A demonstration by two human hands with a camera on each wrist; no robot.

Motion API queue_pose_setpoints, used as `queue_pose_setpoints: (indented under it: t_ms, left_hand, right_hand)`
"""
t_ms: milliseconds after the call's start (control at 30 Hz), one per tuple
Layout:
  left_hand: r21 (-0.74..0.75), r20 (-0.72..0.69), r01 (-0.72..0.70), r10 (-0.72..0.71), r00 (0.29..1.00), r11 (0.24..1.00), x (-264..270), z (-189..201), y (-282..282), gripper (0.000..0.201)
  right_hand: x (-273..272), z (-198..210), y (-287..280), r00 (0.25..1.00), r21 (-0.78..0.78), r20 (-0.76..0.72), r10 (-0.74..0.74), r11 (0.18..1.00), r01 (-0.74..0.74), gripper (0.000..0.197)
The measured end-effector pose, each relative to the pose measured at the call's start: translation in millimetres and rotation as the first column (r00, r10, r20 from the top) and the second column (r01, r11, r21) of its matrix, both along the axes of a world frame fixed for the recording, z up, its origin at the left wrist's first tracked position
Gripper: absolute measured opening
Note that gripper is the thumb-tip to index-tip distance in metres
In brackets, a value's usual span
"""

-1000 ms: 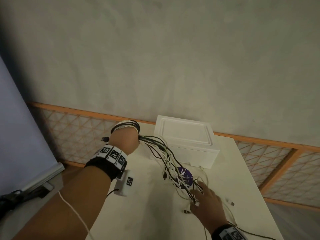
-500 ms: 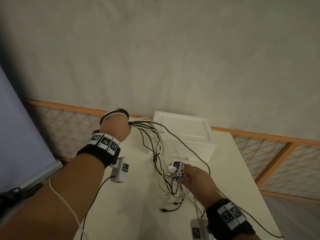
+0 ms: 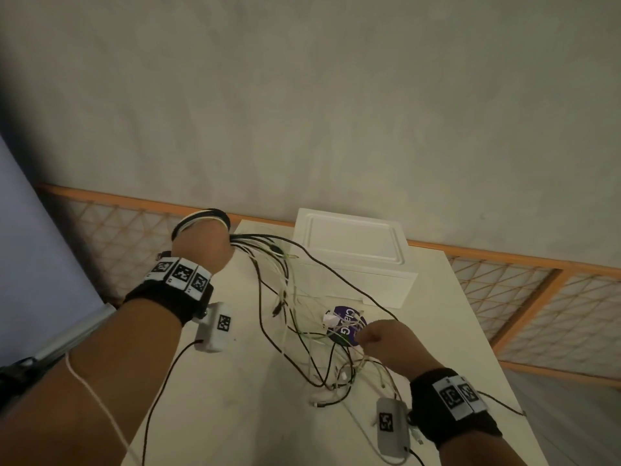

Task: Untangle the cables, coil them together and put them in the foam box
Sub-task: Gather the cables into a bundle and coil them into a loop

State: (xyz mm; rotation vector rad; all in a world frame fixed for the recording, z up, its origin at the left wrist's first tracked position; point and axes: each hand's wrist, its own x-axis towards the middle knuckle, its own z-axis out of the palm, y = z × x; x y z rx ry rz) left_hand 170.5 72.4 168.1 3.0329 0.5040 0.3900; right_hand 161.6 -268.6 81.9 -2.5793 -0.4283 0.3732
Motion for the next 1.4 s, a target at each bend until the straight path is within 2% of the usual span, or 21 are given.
queue_pose_setpoints:
  t_ms: [167,267,367,433,500,533,600,700,767,800,900,967,1033,1100,1133,1200,1267,1333,1400]
  left_hand:
    - [-0.155,-0.079,-0.118,0.107,0.991,0.981,-1.7,2.0,20.2,0.013]
    - [-0.182,-0.093,-0.15,0.135,0.987,0.972,-3.2,1.4,26.0,0.015]
    - [-0.177,0.007,-0.126,0.13,0.992,0.976,-5.5,-3.0,30.2,0.016]
    - [-0.205,0.064,-0.12,0.136,0.989,0.971,-8.0,-3.4,30.1,0.015]
    - [-0.308,0.12,-0.1,0.143,0.982,0.946,-10.3,-4.3,21.8,0.027]
    - [-0.396,0.147,-0.065,0.134,0.98,0.916,-10.5,-6.6,14.8,0.034]
    - [-0.6,0.17,0.051,0.065,0.983,0.799,-8.6,-11.6,-5.3,0.033]
    - [-0.846,0.13,0.181,-0.135,0.982,0.501,-7.9,-18.2,-42.1,0.027]
    - [-0.934,0.124,0.193,-0.234,0.964,0.301,-10.3,-18.4,-65.5,0.022]
    - [-0.956,0.123,0.185,-0.26,0.958,0.228,-12.6,-17.1,-75.5,0.017]
    - [-0.979,0.144,0.185,-0.345,0.927,0.09,-15.2,-21.0,-95.9,0.014]
    - [-0.971,0.18,0.222,-0.341,0.922,0.087,-13.6,-24.8,-101.9,0.031]
    - [-0.961,0.218,0.253,-0.251,0.943,0.116,-12.5,-28.2,-102.5,0.043]
    - [-0.969,0.228,0.239,-0.134,0.964,0.069,-9.9,-25.6,-100.9,0.022]
    - [-0.971,0.237,0.238,-0.078,0.968,0.002,-8.8,-20.0,-98.2,0.012]
    - [-0.961,0.267,0.267,0.009,0.964,-0.069,-1.4,-11.4,-84.7,0.007]
    - [-0.96,0.278,0.279,0.043,0.96,-0.023,-3.1,-0.9,-69.0,0.009]
    - [-0.963,0.268,0.264,0.143,0.953,0.044,-8.3,5.2,-53.6,0.028]
    - [-0.972,0.236,0.224,0.279,0.931,0.077,-4.8,5.0,-30.5,0.042]
  right_hand:
    - [0.2,3.7,-3.3,0.995,0.014,-0.061,0.078,0.997,-0.078,0.034]
    - [1.2,4.0,-9.2,0.995,-0.06,-0.019,0.102,0.993,-0.103,0.035]
    - [3.7,4.0,-15.7,0.998,-0.104,0.068,0.001,0.995,0.006,0.021]
    - [6.5,1.5,-17.4,0.993,-0.098,0.003,-0.12,0.988,0.12,0.015]
    - [7.5,7.3,-10.5,0.984,-0.019,-0.062,-0.166,0.986,0.165,0.014]
    - [9.4,12.3,-4.0,0.985,0.028,-0.041,-0.166,0.986,0.167,0.014]
    - [14.9,28.3,13.4,0.986,0.126,0.076,-0.148,0.982,0.138,0.011]
    - [25.8,55.1,40.5,0.962,0.145,0.266,-0.058,0.989,0.02,0.009]
    - [30.8,70.1,55.5,0.921,0.018,0.385,0.063,0.997,-0.075,0.014]
    - [32.5,75.7,61.5,0.898,-0.029,0.425,0.115,0.993,-0.114,0.017]
    - [33.0,85.3,72.5,0.838,-0.011,0.502,0.213,0.971,-0.24,0.016]
    - [32.2,87.6,79.2,0.823,0.016,0.517,0.235,0.959,-0.284,0.015]
    - [31.9,92.8,84.2,0.847,0.114,0.49,0.207,0.948,-0.298,0.014]
    - [27.3,95.7,87.7,0.852,0.107,0.484,0.199,0.953,-0.283,0.019]
    - [26.4,93.1,86.3,0.855,0.087,0.48,0.195,0.959,-0.268,0.023]
    - [25.4,85.4,76.9,0.909,0.141,0.394,0.135,0.969,-0.205,0.018]
    - [24.1,77.1,58.6,0.955,0.18,0.274,0.109,0.97,-0.163,0.014]
    - [21.2,70.2,37.0,0.972,0.115,0.161,0.173,0.974,-0.193,0.015]
    - [13.8,67.0,16.9,0.973,0.041,0.06,0.224,0.973,-0.227,0.011]
